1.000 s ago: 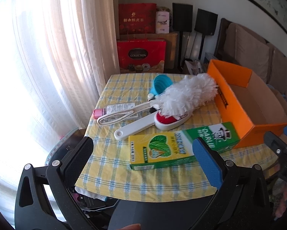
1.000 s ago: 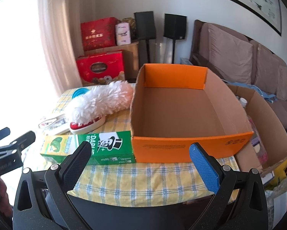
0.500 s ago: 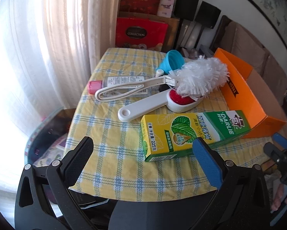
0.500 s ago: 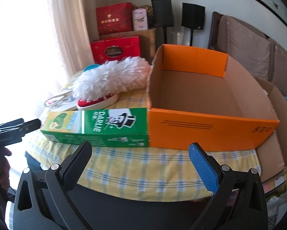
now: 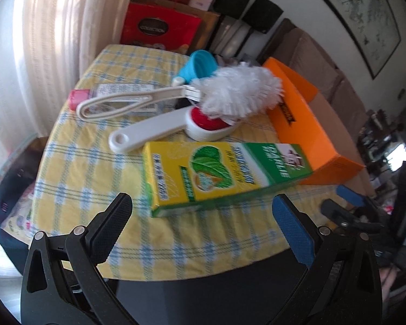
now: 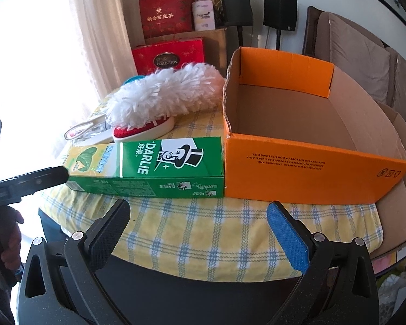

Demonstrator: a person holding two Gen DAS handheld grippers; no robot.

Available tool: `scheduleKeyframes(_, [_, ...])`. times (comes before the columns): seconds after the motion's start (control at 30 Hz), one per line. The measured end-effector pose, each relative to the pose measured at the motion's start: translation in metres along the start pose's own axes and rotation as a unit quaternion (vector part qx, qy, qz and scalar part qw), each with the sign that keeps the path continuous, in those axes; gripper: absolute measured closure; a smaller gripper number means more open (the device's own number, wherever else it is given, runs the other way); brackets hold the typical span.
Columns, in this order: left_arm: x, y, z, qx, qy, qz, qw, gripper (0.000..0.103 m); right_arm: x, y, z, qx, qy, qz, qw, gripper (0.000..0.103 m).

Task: Organize objects
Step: 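Move the right tool toward the green DARLIE toothpaste box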

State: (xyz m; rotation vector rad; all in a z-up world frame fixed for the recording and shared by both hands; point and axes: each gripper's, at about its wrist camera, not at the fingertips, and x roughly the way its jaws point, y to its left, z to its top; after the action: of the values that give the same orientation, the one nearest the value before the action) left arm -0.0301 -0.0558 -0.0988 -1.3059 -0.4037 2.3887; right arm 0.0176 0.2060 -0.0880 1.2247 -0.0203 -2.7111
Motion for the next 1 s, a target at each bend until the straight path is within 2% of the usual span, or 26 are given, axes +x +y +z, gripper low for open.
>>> scheduleKeyframes(0.1, [-0.006, -0.009, -0.005, 0.009, 0.002, -0.031, 0.9995, 0.000, 0.002, -0.001, -0.001, 0.001, 0.002, 0.000, 1.000, 0.001])
scheduleKeyframes(0.13, [-0.008, -0.011, -0.006, 0.013, 0.000, -0.026, 0.9996, 0.000, 0.002, -0.002, -0.002, 0.002, 0.003, 0.000, 1.000, 0.001])
scheduleKeyframes(0.23, [-0.012, -0.012, -0.005, 0.023, -0.017, 0.020, 0.9994, 0.000, 0.003, -0.002, -0.002, 0.002, 0.003, 0.003, 1.000, 0.001])
scheduleKeyframes(0.3, [-0.009, -0.006, 0.001, 0.011, -0.019, 0.036, 0.9991, 0.000, 0.004, -0.001, -0.001, 0.000, 0.003, 0.004, 1.000, 0.001])
scheduleKeyframes(0.43, [0.000, 0.008, 0.013, -0.019, -0.017, 0.030, 0.9992, 0.000, 0.007, 0.006, 0.000, -0.016, 0.001, 0.011, 1.000, 0.001])
scheduleKeyframes(0.6, [0.011, 0.010, 0.037, -0.008, -0.027, 0.037, 0.9989, 0.000, 0.009, 0.013, 0.001, -0.023, 0.002, 0.018, 1.000, 0.001])
scheduleKeyframes(0.67, [0.018, 0.011, 0.048, 0.001, -0.021, 0.031, 0.9993, 0.000, 0.011, 0.013, 0.001, -0.022, 0.004, 0.018, 1.000, 0.001])
scheduleKeyframes(1.0, [0.048, 0.009, 0.075, 0.042, 0.037, -0.052, 0.9971, 0.000, 0.016, 0.006, -0.001, -0.014, 0.014, 0.012, 1.000, 0.001])
